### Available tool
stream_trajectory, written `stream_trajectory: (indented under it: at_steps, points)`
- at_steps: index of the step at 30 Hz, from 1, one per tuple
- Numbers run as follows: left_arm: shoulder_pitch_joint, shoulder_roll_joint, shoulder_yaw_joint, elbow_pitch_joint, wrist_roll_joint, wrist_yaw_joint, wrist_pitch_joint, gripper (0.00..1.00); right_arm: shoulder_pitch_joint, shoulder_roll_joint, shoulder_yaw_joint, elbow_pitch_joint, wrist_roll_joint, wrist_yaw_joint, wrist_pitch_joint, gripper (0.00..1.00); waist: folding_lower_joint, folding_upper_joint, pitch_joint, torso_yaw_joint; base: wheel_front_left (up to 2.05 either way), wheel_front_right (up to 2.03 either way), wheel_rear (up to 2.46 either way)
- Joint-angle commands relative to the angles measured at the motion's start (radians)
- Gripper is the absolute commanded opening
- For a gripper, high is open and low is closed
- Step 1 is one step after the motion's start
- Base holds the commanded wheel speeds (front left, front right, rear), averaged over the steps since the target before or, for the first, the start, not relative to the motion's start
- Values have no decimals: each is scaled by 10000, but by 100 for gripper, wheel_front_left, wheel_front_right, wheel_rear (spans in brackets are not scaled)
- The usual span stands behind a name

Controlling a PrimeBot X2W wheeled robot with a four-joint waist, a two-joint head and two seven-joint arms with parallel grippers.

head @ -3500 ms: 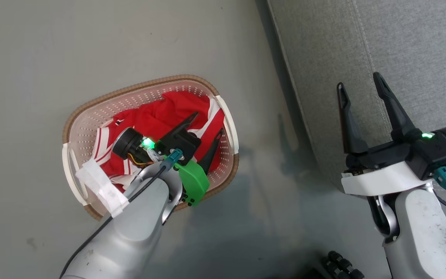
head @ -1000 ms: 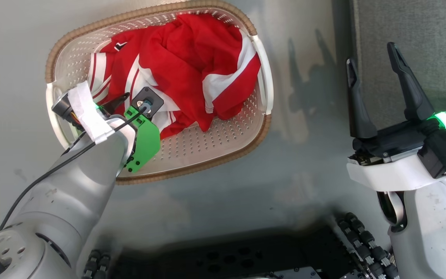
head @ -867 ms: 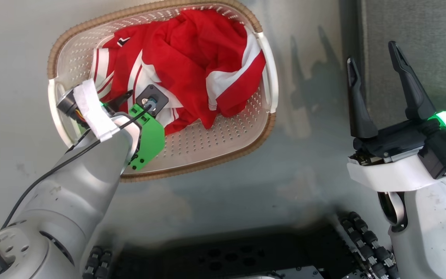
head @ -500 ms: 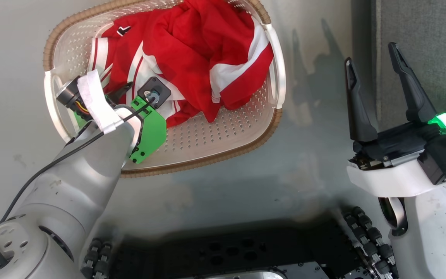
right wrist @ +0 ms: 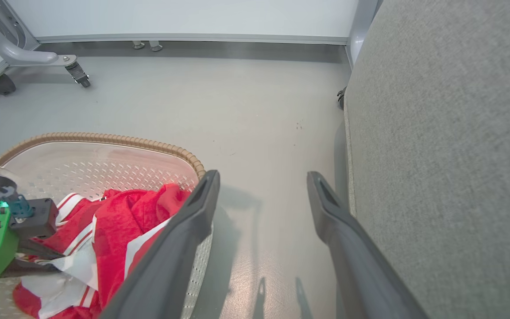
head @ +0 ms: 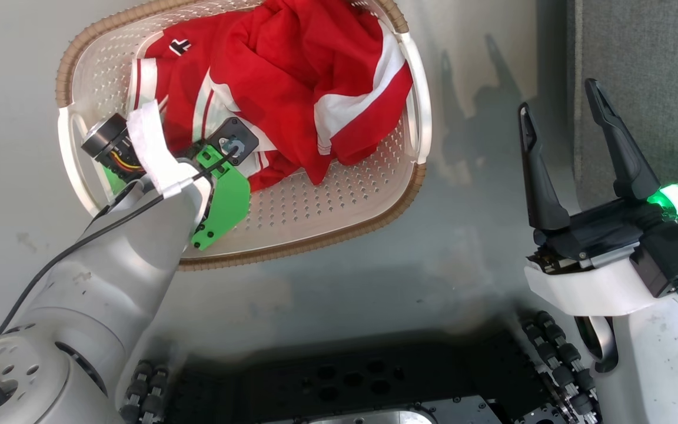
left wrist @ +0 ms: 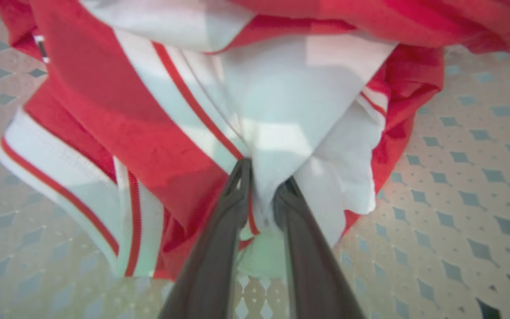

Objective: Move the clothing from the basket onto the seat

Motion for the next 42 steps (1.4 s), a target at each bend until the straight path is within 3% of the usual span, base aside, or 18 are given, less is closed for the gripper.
stream_trajectory:
  at_steps: [1, 10, 24, 37, 42]
  points:
    - [-141, 117, -20, 25, 140, -55, -151, 0, -24, -29, 23, -39, -47, -3, -49, 100, 0, 0, -3, 1, 0, 0, 0]
    - [-77, -126, -46, 18, 86, -327, -1023, 0, -460, -31, 103, 292, 54, -3, -49, 100, 0, 0, -517, 163, 0, 0, 0]
    - [722, -652, 0, -93, -307, -586, -2651, 0, -554, -34, 22, 1093, 123, -3, -49, 100, 0, 0, -2661, 763, 0, 0, 0]
    - [1915, -727, 205, -598, -728, -555, -3246, 0, 70, -32, -17, 1780, 240, -3, -49, 100, 0, 0, -4874, 1206, 0, 0, 0]
    - [2419, -609, 530, -1495, -654, -365, -3239, 0, 346, -32, 1, 2002, 332, -3, -49, 100, 0, 0, -5666, 1335, 0, 0, 0]
